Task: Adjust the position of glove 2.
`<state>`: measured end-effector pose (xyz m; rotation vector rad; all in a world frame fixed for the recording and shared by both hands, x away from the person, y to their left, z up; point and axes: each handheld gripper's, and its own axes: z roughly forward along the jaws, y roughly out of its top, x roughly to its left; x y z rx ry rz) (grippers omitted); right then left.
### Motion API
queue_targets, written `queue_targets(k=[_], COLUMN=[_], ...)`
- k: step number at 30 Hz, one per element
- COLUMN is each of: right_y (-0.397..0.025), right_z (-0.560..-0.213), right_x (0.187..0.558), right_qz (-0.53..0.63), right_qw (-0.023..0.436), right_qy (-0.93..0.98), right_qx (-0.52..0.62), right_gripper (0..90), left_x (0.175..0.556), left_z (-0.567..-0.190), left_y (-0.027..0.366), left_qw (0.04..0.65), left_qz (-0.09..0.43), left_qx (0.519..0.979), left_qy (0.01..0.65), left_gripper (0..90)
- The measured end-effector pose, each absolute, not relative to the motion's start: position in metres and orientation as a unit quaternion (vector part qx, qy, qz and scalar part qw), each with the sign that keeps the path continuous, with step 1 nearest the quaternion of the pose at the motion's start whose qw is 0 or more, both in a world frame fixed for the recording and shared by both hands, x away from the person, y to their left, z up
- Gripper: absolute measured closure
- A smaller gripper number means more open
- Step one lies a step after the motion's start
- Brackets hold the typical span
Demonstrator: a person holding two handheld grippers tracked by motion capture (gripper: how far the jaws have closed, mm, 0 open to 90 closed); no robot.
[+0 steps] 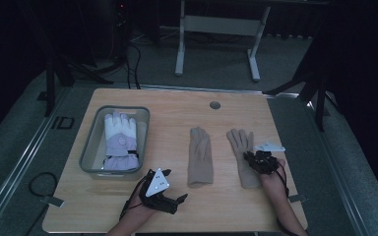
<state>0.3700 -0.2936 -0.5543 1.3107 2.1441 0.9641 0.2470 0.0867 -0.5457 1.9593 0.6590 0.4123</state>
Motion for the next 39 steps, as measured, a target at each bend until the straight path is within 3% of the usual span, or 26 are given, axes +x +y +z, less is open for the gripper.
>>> queue_targets(k=[23,31,39], right_y=[-0.237,-0.199,-0.156], right_z=[-0.476,-0.466,-0.479], right_x=[0.363,0.364,0.366], right_qz=[0.391,0.399,0.408], right_qw=[0.266,0.258,0.233], right_qy=[0.703,0.714,0.711], right_qx=[0.531,0.514,0.523], right_gripper=[82.0,81.8,81.5], left_x=[0.249,0.248,0.248], left_z=[-0.544,-0.543,-0.541], left_y=[0.090,0.092,0.094], left_qw=[0.498,0.495,0.502], left_qz=[0.173,0.177,0.180], left_qx=[0.803,0.804,0.799], left_qy=[0.278,0.277,0.277], left_gripper=[3.1,3.0,3.0])
